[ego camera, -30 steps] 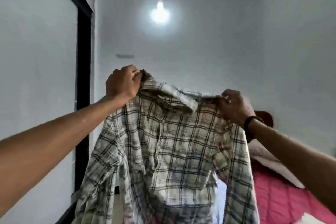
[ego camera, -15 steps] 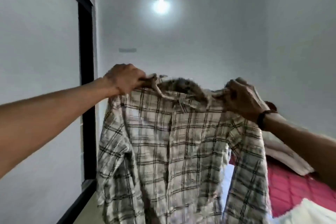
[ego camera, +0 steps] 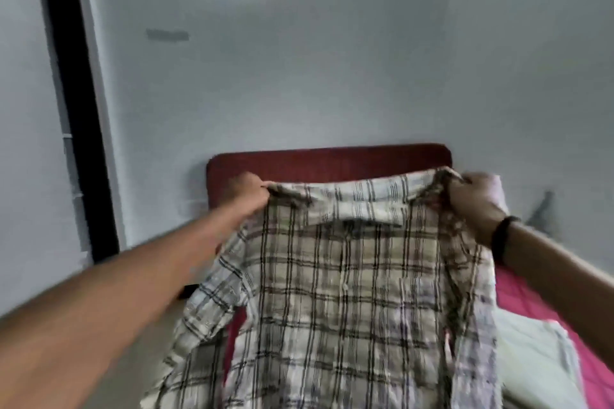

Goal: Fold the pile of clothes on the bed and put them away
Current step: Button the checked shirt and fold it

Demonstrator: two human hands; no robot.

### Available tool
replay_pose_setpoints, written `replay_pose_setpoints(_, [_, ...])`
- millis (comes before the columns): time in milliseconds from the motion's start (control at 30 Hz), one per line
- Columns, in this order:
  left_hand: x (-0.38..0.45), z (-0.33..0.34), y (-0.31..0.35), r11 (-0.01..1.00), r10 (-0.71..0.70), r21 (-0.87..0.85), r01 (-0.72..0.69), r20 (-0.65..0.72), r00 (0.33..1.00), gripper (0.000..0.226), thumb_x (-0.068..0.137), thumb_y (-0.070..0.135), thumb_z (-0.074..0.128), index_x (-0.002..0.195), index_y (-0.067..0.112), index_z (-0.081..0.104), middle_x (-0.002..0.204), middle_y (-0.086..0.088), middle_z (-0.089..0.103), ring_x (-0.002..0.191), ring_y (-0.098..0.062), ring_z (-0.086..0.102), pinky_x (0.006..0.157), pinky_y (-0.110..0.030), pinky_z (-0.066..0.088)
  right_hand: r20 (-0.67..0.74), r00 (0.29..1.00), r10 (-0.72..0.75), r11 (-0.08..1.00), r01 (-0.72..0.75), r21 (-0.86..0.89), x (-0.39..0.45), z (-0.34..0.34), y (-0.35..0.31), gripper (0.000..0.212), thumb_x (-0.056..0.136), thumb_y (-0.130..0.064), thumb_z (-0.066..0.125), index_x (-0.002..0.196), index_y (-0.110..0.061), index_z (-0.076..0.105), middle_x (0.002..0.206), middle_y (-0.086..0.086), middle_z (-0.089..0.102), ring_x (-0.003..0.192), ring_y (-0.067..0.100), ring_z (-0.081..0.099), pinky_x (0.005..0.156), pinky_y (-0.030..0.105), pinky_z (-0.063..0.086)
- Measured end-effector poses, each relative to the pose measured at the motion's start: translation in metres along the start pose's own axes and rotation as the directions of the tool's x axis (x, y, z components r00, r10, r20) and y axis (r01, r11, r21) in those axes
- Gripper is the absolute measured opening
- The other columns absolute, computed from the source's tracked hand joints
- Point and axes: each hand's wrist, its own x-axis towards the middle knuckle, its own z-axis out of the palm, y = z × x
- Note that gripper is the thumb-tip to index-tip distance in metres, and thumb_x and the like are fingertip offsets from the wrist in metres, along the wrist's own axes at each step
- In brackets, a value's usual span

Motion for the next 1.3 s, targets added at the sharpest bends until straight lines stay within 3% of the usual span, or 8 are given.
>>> replay_pose_setpoints(300, [0.099, -0.052, 0.212, 0.852, 0.235, -0.432, -0.296, -0.189, 0.953, 0.058, 0.095, 0.054, 0.042, 0.102, 0.004, 0.071, 0.108, -0.020, 0.071, 0.095, -0.034, 0.064, 0.077, -0.031, 0.043, -0.403, 0.868, -0.291, 0.956, 0.277, -0.096, 0.099, -0.145, -0.055, 0.049, 0.092, -0.054, 0.062, 0.078, -0.008, 0.061, 0.069, 0.020, 0.067, 0.066, 0.035, 0.066, 0.061, 0.053, 0.056])
replay_pose_setpoints(467, [0.138, -0.083, 0.225, 0.583, 0.051, -0.790, -0.187, -0.195, 0.980, 0.043, 0.079, 0.054, 0.080, 0.083, 0.012, 0.073, 0.081, -0.004, 0.070, 0.079, -0.019, 0.067, 0.080, -0.030, 0.058, -0.190, 0.760, -0.622, 0.781, 0.586, -0.215, 0.035, -0.164, -0.121, 0.041, 0.101, -0.043, 0.064, 0.076, -0.012, 0.056, 0.058, 0.009, 0.062, 0.049, 0.028, 0.067, 0.040, 0.044, 0.048])
replay_pose_setpoints(600, [0.146, -0.032, 0.174, 0.575, -0.023, -0.816, -0.062, -0.091, 0.996, 0.016, 0.078, 0.002, 0.074, 0.072, 0.016, 0.069, 0.090, -0.009, 0.078, 0.066, -0.018, 0.067, 0.064, -0.028, 0.059, 0.138, 0.698, -0.703, 0.637, 0.703, -0.316, -0.057, -0.128, -0.105, 0.042, 0.104, -0.048, 0.053, 0.072, -0.021, 0.050, 0.055, -0.006, 0.056, 0.044, 0.009, 0.051, 0.044, 0.028, 0.041])
replay_pose_setpoints(767, [0.099, 0.074, 0.046, 0.877, 0.163, -0.446, -0.179, -0.074, 0.984, 0.022, 0.087, 0.005, 0.070, 0.101, 0.021, 0.076, 0.104, 0.004, 0.072, 0.091, -0.013, 0.063, 0.078, -0.021, 0.045, 0.650, 0.631, -0.422, 0.542, 0.751, -0.377, -0.180, -0.032, -0.035, 0.043, 0.092, -0.071, 0.020, 0.084, -0.034, 0.040, 0.074, -0.015, 0.056, 0.062, 0.007, 0.057, 0.057, 0.029, 0.043])
replay_pose_setpoints(933, [0.047, 0.185, -0.084, 0.971, 0.124, -0.216, -0.103, 0.085, 0.989, 0.022, 0.097, 0.020, 0.065, 0.100, 0.040, 0.073, 0.112, 0.011, 0.074, 0.105, -0.018, 0.069, 0.091, -0.031, 0.052, 0.833, 0.505, -0.226, 0.441, 0.816, -0.375, -0.279, 0.067, 0.042, 0.042, 0.057, -0.049, 0.092, 0.065, -0.028, 0.056, 0.042, -0.004, 0.050, 0.030, 0.018, 0.051, 0.039, 0.028, 0.019])
replay_pose_setpoints(1067, [0.008, 0.254, -0.182, 0.990, 0.055, -0.132, -0.040, 0.111, 0.992, 0.032, 0.105, 0.027, 0.053, 0.135, 0.032, 0.062, 0.127, -0.003, 0.072, 0.116, -0.033, 0.067, 0.097, -0.043, 0.054, 0.950, 0.311, -0.022, 0.495, 0.829, -0.260, -0.340, 0.135, 0.072, 0.045, 0.045, -0.058, 0.092, 0.062, -0.029, 0.062, 0.043, -0.001, 0.054, 0.033, 0.015, 0.053, 0.036, 0.030, 0.024])
replay_pose_setpoints(1167, [-0.012, 0.283, -0.239, 0.997, -0.050, -0.053, 0.058, 0.148, 0.988, 0.040, 0.107, 0.033, 0.053, 0.146, 0.023, 0.053, 0.132, -0.014, 0.067, 0.120, -0.038, 0.062, 0.100, -0.047, 0.050, 0.996, 0.094, -0.004, 0.517, 0.853, -0.078, -0.383, 0.173, 0.062, 0.036, 0.072, -0.055, 0.085, 0.086, -0.025, 0.069, 0.069, 0.006, 0.069, 0.061, 0.029, 0.069, 0.051, 0.040, 0.050])
replay_pose_setpoints(1300, [-0.028, 0.301, -0.303, 0.993, -0.117, 0.033, 0.113, 0.149, 0.982, 0.037, 0.105, 0.047, 0.053, 0.119, 0.016, 0.069, 0.113, -0.011, 0.071, 0.105, -0.033, 0.067, 0.077, -0.042, 0.049, 0.998, -0.054, -0.029, 0.662, 0.747, 0.060, -0.433, 0.227, 0.057, 0.021, 0.106, -0.020, 0.050, 0.119, -0.006, 0.058, 0.114, 0.026, 0.064, 0.107, 0.048, 0.061, 0.079, 0.046, 0.040])
